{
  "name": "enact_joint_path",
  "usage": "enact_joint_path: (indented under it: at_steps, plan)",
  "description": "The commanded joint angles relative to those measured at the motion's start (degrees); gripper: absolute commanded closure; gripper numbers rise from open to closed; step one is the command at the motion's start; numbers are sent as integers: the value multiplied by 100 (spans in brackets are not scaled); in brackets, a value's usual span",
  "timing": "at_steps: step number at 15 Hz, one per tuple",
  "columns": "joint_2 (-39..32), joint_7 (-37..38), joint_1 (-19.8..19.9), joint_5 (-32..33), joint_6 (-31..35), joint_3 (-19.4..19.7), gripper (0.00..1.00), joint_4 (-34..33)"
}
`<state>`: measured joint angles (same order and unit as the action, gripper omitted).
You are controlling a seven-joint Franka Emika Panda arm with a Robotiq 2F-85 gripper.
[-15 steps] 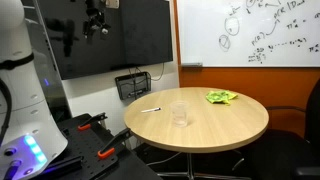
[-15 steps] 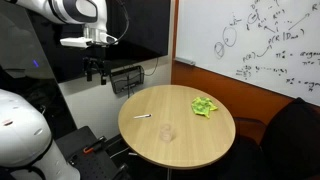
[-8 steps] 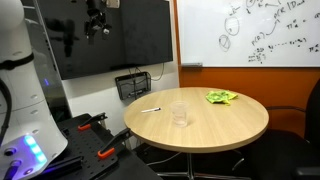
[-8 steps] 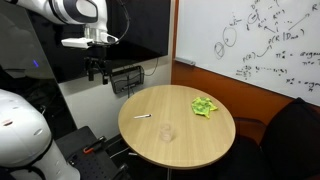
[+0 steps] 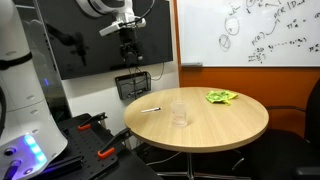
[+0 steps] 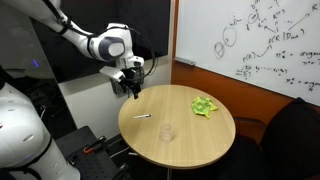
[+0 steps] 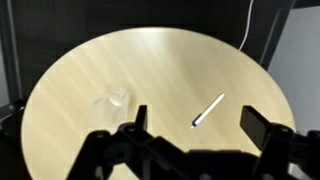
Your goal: Pick up the cup from the table and move it slightly to the left.
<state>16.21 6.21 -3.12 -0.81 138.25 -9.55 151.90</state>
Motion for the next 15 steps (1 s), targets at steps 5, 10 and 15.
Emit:
enact_joint_path:
  at_steps: [5, 10, 15]
  plan:
    - [-2880, 771, 275, 1667, 1106, 651, 0, -1297]
    - [-4271, 630, -3, 1458, 862, 1080, 3, -2467]
    - [-5067, 641, -189, 1291, 615, 1302, 42, -3234]
